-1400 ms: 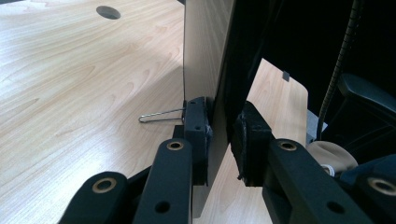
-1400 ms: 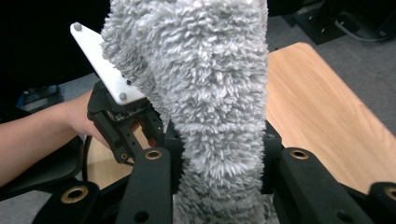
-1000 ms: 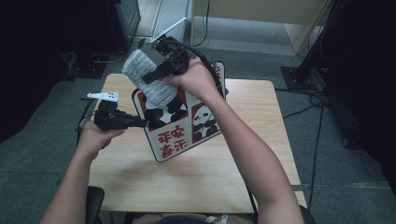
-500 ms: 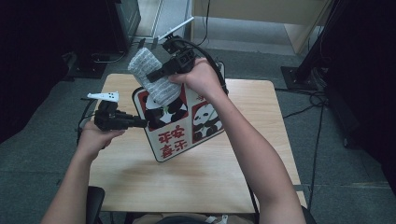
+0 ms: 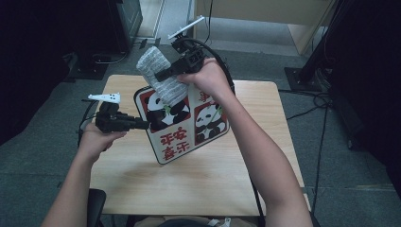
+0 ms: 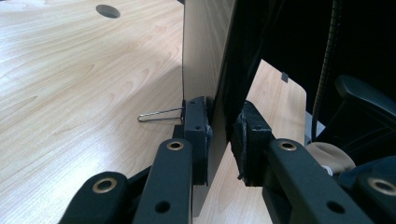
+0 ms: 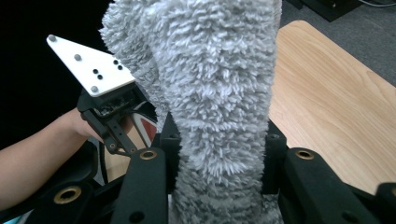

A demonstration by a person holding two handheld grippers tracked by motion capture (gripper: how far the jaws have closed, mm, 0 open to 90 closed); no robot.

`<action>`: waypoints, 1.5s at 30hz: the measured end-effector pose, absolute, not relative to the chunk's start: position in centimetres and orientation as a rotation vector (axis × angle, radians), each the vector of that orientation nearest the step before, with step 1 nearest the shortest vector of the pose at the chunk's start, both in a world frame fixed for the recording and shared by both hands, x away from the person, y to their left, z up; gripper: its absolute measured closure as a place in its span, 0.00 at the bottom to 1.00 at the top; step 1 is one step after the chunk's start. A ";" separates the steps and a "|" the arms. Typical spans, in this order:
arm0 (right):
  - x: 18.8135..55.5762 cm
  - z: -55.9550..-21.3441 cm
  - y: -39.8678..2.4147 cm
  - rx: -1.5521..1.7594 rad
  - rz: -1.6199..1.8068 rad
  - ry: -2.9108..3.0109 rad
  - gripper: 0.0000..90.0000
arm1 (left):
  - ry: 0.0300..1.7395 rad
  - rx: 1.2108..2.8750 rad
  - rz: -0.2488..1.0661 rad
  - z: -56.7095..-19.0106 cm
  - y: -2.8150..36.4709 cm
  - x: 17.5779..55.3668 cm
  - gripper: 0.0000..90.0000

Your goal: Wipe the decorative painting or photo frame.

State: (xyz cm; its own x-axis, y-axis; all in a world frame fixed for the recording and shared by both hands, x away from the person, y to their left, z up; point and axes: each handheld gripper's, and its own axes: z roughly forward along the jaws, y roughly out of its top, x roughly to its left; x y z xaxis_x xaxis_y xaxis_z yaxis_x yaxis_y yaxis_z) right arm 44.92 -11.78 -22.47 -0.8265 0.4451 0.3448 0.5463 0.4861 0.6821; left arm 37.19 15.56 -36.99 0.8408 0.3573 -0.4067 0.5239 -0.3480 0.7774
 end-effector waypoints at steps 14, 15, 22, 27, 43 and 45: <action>45.6 -22.5 -13.5 -0.923 -1.269 -2.581 0.72 | 0.680 1.953 -0.216 -37.1 15.6 37.3 0.86; 45.6 -22.5 -13.7 -0.927 -1.268 -2.581 0.72 | 0.677 1.954 -0.214 -37.1 15.6 37.3 0.86; 45.9 -22.5 -14.6 -0.952 -1.276 -2.578 0.71 | 0.674 1.955 -0.215 -37.1 15.6 37.3 0.86; 46.0 -22.6 -15.2 -0.955 -1.288 -2.576 0.71 | 0.671 1.956 -0.213 -37.1 15.6 37.3 0.86; 46.6 -22.8 -17.1 -0.987 -1.321 -2.563 0.71 | 0.665 1.960 -0.207 -37.1 15.6 37.2 0.86; 46.7 -22.8 -17.4 -0.995 -1.323 -2.560 0.71 | 0.665 1.960 -0.208 -37.2 15.6 37.2 0.86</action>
